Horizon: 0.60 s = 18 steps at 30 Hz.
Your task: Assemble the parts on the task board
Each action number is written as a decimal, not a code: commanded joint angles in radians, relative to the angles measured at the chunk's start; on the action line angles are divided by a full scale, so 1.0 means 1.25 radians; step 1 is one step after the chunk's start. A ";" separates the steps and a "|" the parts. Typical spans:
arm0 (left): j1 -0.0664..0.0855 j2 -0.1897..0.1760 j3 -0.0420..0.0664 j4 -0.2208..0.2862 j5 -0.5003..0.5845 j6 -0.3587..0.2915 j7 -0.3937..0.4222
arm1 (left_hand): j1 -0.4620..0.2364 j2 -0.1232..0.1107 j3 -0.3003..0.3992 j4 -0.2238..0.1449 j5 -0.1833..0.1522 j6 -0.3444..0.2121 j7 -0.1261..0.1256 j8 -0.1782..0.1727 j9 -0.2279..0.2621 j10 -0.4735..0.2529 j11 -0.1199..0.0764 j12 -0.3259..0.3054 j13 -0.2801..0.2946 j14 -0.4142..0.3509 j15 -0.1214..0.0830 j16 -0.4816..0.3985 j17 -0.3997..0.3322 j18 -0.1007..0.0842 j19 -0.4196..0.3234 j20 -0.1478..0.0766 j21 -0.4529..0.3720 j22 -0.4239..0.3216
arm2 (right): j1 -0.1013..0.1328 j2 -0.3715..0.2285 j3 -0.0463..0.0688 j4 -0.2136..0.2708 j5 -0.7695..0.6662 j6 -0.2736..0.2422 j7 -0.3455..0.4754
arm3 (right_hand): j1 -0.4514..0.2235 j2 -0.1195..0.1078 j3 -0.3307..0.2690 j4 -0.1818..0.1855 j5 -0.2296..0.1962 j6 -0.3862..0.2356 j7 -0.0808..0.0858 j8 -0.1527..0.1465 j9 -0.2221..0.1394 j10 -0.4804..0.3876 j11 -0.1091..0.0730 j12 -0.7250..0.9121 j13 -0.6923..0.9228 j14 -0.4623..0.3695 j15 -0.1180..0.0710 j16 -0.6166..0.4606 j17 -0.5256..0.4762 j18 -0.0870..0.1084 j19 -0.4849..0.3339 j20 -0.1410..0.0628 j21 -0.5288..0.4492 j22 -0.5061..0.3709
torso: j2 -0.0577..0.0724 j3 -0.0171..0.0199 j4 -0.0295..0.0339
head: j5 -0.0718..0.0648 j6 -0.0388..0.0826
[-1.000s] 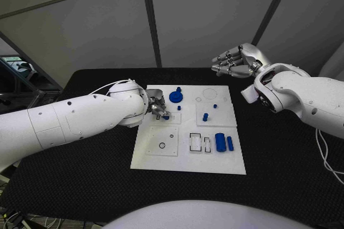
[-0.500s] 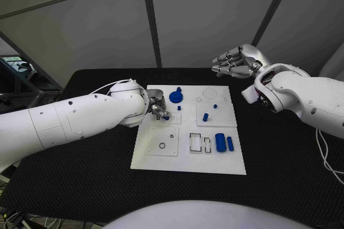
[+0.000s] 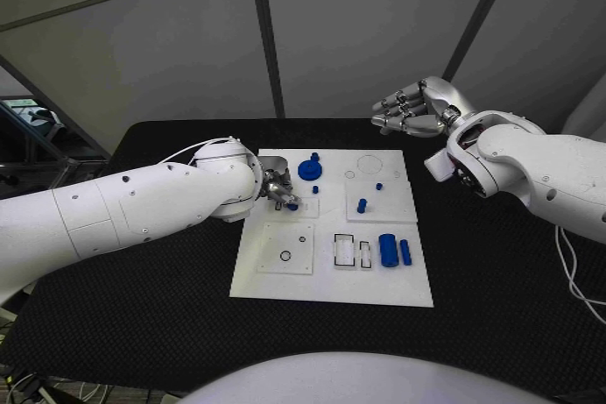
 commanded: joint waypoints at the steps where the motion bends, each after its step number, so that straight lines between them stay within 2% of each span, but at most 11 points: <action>1: -0.001 0.003 -0.002 -0.004 0.000 0.038 -0.004 | -0.018 -0.004 -0.016 -0.007 -0.001 0.010 -0.002 0.000 0.002 0.005 -0.003 0.006 0.004 0.079 -0.005 0.006 0.197 -0.017 0.026 -0.008 0.006 0.034 | 0.002 0.001 0.001 0.002 -0.001 0.007 0.001 | -0.011 -0.001 -0.004 0.000 0.005 -0.006 0.002 -0.001 -0.001 -0.005 0.000 0.000 -0.001 0.003 0.005 -0.003 -0.001 0.009 0.004 0.001 -0.006 -0.001 | 0.000 -0.0003 0.0006 | -0.001 -0.003; 5: -0.001 0.007 -0.002 -0.009 0.000 0.044 -0.004 | -0.032 0.002 -0.082 0.011 -0.001 0.016 -0.003 -0.005 0.006 0.007 -0.004 0.013 0.011 0.080 -0.007 0.008 0.199 -0.018 0.028 -0.010 0.010 0.041 | 0.002 0.001 0.001 0.002 -0.001 0.007 -0.002 | -0.014 0.000 -0.005 0.000 0.005 -0.006 0.002 -0.001 -0.001 -0.006 0.001 0.000 -0.002 0.003 0.005 -0.004 -0.002 0.009 0.004 0.002 -0.009 -0.003 | 0.000 -0.0002 -0.0003 | -0.002 -0.004; 18: -0.001 0.014 -0.002 -0.020 0.000 0.032 -0.003 | -0.037 0.016 -0.126 0.030 0.000 0.022 -0.004 -0.009 0.011 0.010 -0.004 0.020 0.019 0.081 -0.008 0.011 0.203 -0.020 0.032 -0.011 0.016 0.051 | 0.002 0.004 0.001 0.001 0.000 0.008 -0.004 | -0.017 0.002 -0.007 0.001 0.005 -0.007 0.003 -0.001 -0.001 -0.008 0.002 0.000 -0.004 0.002 0.006 -0.005 -0.003 0.009 0.005 0.002 -0.013 -0.006 | 0.000 -0.0004 0.0005 | -0.003 -0.004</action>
